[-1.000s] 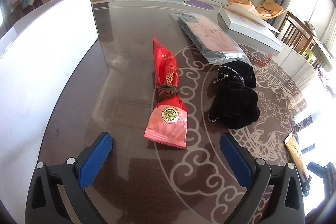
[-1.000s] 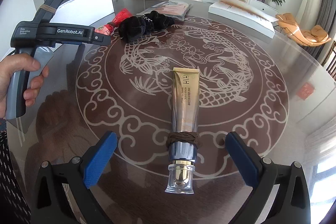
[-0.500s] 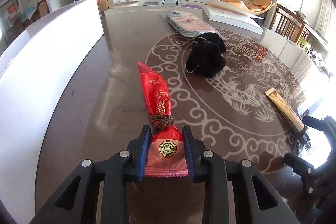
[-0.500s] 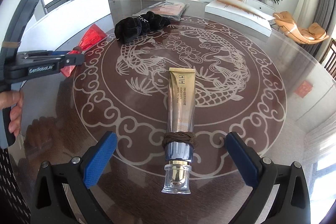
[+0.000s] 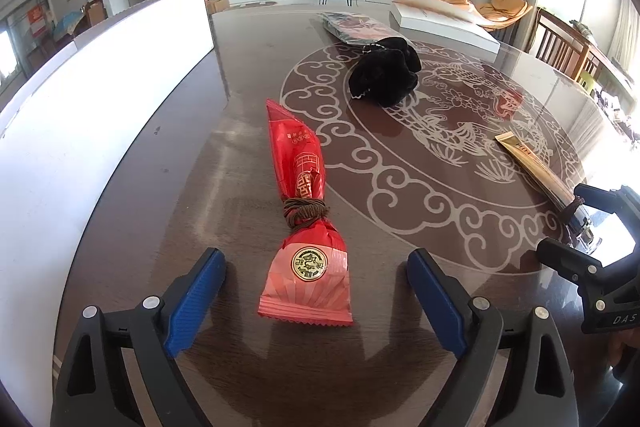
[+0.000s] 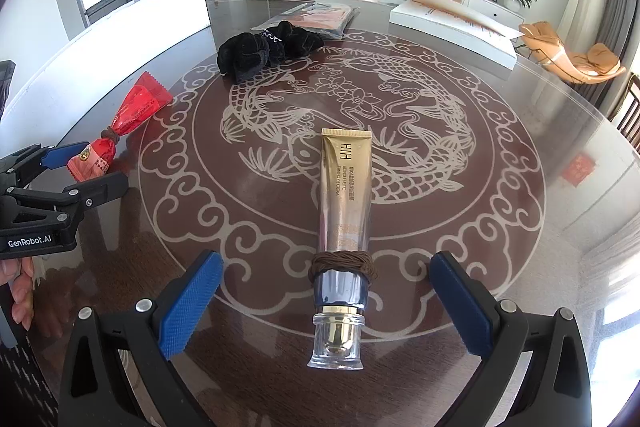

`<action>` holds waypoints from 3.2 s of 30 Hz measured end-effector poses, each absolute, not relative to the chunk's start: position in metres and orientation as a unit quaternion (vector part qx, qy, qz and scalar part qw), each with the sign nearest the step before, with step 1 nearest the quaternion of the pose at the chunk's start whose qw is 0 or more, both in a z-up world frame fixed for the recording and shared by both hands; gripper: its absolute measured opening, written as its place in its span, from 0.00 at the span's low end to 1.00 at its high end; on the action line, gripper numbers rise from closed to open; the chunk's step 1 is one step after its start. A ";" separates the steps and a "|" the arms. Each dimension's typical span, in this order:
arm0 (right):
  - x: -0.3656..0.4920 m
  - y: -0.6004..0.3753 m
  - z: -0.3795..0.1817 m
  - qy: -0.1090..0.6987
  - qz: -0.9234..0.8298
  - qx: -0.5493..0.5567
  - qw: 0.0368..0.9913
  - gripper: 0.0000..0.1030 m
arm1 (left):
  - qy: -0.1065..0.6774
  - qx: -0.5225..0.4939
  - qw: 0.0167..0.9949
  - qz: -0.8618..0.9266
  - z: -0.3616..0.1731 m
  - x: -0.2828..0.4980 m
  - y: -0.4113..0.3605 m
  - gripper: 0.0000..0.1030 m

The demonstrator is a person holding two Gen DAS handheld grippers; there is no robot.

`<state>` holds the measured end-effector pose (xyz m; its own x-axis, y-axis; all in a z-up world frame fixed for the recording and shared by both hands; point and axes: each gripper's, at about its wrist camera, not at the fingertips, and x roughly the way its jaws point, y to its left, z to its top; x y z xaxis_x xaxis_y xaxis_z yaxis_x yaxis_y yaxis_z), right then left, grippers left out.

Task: Organize objects
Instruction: 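Grasp the red candy package with the left tool while the right holds the tube, then carry the candy package and tube to the bin and open both tools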

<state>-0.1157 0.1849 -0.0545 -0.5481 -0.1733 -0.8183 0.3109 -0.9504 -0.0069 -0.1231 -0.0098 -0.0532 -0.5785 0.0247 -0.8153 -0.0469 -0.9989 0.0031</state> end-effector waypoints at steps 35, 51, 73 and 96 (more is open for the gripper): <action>-0.115 0.185 -0.055 0.076 -0.877 0.455 0.138 1.00 | 0.016 -0.465 0.030 0.885 -0.055 -0.126 -0.007 1.00; -0.115 0.185 -0.055 0.076 -0.876 0.456 0.138 1.00 | 0.019 -0.472 0.038 0.880 -0.055 -0.128 -0.007 1.00; -0.127 0.209 -0.023 -0.045 -0.813 0.550 0.184 0.26 | -0.070 -0.399 0.111 0.907 0.011 -0.083 -0.060 0.27; -0.142 0.126 0.065 -0.062 -0.825 0.487 0.280 0.26 | -0.135 -0.339 0.058 0.929 0.094 -0.049 -0.175 0.27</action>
<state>-0.1423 0.1260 0.0648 -0.3687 -0.5226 -0.7687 0.4022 -0.8353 0.3749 -0.0492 -0.1752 0.0945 -0.7634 0.1986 -0.6147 -0.0154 -0.9569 -0.2900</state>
